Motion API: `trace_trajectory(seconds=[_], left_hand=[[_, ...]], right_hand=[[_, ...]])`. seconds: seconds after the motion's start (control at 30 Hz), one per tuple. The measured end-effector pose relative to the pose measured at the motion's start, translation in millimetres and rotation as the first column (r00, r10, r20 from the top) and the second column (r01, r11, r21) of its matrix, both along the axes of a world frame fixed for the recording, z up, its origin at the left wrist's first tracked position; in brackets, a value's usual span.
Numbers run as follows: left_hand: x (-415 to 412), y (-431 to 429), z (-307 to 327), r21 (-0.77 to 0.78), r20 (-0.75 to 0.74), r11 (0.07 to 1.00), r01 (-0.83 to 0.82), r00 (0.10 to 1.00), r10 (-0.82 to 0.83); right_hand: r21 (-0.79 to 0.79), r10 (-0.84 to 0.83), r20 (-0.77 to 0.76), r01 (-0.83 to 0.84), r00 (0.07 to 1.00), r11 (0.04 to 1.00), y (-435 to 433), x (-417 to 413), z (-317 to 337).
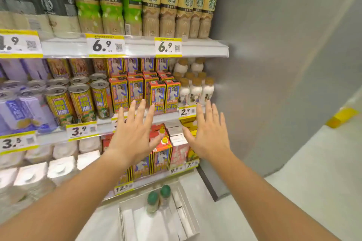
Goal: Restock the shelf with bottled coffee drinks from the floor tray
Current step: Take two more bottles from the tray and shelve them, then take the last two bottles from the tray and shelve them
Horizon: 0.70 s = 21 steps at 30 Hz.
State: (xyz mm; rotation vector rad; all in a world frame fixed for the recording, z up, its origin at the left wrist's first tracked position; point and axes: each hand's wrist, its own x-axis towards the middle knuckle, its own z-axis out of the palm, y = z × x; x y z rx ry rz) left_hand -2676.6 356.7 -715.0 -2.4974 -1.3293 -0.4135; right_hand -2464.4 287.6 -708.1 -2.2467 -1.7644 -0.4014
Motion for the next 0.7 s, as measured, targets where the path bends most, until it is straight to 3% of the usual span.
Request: trace_trajectory(seconds=[0.37,0.63,0.7], left_hand=[[-32.6,-63.3,-199.2,-0.326,-0.054,0.945,-0.026,0.999,0.009],[-32.1,-102.0,-334.0,-0.545,-0.072,0.831,-0.113,0.994,0.088],[-21.8,-104.3,-361.0,-0.640,0.007,0.759,-0.120,0.987,0.162]], right_hand=[[-0.310,-0.065,-0.205,-0.002,0.977,0.951,-66.9,-47.9,-209.8],[-0.496,-0.134,-0.357,-0.066,0.925,0.866,-90.1,-57.9,-336.6],[-0.501,-0.165,-0.409,-0.070,0.897,0.863,-84.7,-55.1,-359.4]])
